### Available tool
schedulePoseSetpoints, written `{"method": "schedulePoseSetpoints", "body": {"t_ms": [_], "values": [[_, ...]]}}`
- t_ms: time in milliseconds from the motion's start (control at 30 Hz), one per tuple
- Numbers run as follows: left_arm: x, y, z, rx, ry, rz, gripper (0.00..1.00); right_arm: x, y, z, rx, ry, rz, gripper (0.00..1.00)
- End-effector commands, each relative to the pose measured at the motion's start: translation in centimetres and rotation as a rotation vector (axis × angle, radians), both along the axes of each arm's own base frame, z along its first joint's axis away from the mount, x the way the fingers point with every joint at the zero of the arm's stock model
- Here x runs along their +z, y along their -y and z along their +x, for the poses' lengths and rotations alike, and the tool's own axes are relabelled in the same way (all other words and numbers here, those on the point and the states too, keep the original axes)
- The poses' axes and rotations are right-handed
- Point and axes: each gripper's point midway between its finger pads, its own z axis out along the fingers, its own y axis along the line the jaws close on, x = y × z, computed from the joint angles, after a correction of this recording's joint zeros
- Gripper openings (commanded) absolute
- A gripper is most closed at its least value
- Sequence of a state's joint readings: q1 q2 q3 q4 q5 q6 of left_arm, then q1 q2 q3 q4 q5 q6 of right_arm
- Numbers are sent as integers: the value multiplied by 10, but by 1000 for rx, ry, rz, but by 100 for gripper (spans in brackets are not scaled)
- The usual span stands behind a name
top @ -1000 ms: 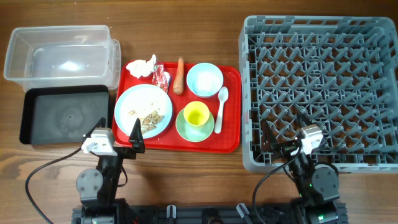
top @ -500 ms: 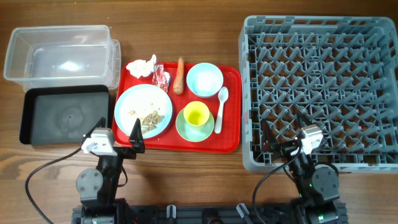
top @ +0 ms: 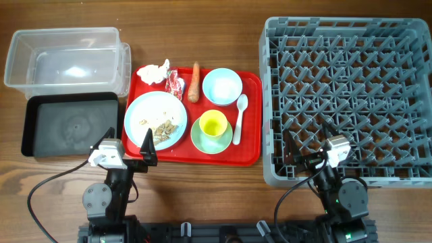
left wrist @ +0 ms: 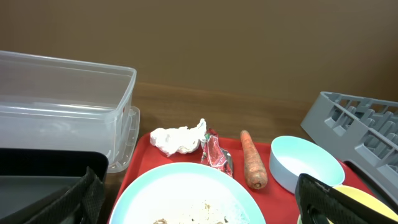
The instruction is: Sort waste into correct bins and load items into the dishwasher rack
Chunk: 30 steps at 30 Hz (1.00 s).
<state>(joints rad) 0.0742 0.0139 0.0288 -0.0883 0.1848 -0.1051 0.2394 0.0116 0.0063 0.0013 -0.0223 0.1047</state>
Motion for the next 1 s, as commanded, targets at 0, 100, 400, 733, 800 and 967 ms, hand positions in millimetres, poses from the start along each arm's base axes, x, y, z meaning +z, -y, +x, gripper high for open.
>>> {"method": "schedulePoseSetpoints", "body": {"t_ms": [0,100,400,733,800,967], "values": [[-2,-1,0,0,4,15,100,0,-1,0,6,-2,7,100],[-2,-1,0,0,4,15,100,0,-1,0,6,-2,7,100],[0,-1,0,0,11,16,100,29,-18,-8,119,70,103,100],[-2,-1,0,0,5,15,100,123,-15,2,76,-165,46,100],[2,1,0,-9,21,16,100,129,-19,18,68,-347,8,100],[47,19,-5,-119,179,-118,100,161,-56,55,231,-571,-26,100]]}}
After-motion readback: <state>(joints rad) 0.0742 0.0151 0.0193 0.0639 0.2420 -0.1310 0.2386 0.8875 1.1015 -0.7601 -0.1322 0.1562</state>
